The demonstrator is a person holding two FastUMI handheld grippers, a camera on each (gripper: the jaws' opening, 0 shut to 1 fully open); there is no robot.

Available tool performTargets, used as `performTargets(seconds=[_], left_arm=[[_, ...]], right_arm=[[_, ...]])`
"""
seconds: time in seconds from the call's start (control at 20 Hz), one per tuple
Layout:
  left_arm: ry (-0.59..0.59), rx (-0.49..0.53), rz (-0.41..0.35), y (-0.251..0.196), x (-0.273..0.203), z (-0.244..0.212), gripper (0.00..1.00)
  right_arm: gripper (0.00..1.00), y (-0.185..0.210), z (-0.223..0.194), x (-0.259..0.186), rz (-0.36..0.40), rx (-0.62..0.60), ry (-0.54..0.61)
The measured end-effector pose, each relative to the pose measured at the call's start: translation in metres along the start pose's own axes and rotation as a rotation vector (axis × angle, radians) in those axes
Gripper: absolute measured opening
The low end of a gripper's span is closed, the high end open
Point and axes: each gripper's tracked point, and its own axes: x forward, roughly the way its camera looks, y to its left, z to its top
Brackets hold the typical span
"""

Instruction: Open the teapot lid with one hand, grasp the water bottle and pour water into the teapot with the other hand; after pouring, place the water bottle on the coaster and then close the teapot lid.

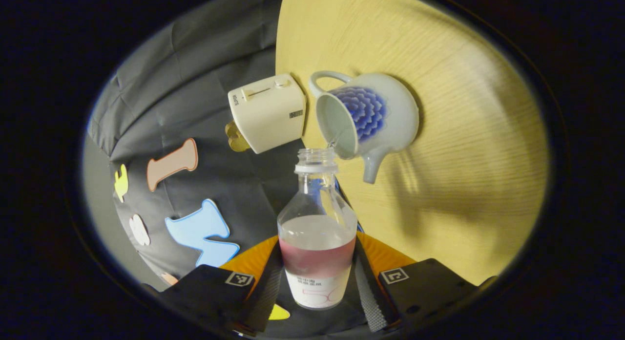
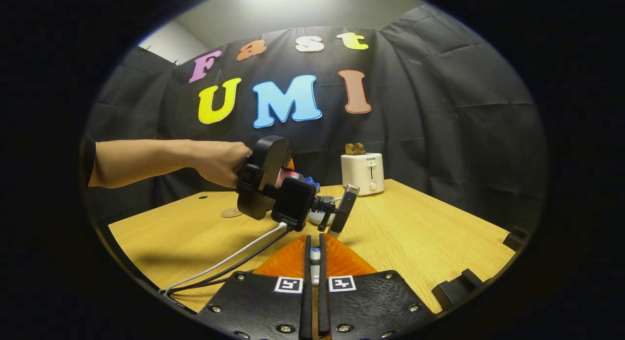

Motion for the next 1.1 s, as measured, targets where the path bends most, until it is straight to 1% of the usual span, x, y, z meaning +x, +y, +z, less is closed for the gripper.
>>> performTargets(seconds=[0.15,0.35,0.5,0.7,1.1], left_arm=[[0.004,0.043,0.007,0.006,0.0,-0.001,0.86],[-0.004,0.095,-0.014,0.006,-0.001,0.002,0.86],[0.001,0.148,-0.002,0.01,-0.002,0.002,0.86],[0.008,0.186,-0.013,0.015,0.002,-0.002,0.86],[0.024,0.254,0.001,0.019,0.0,0.0,0.86]], right_arm=[[0.05,-0.001,-0.003,0.001,-0.001,0.008,0.011],[0.05,-0.001,-0.005,-0.001,0.003,0.009,0.014],[0.05,-0.002,-0.005,0.0,-0.001,0.013,0.017],[0.05,-0.002,-0.011,0.0,0.004,0.015,0.031],[0.05,-0.007,-0.016,0.001,-0.011,0.039,0.053]])
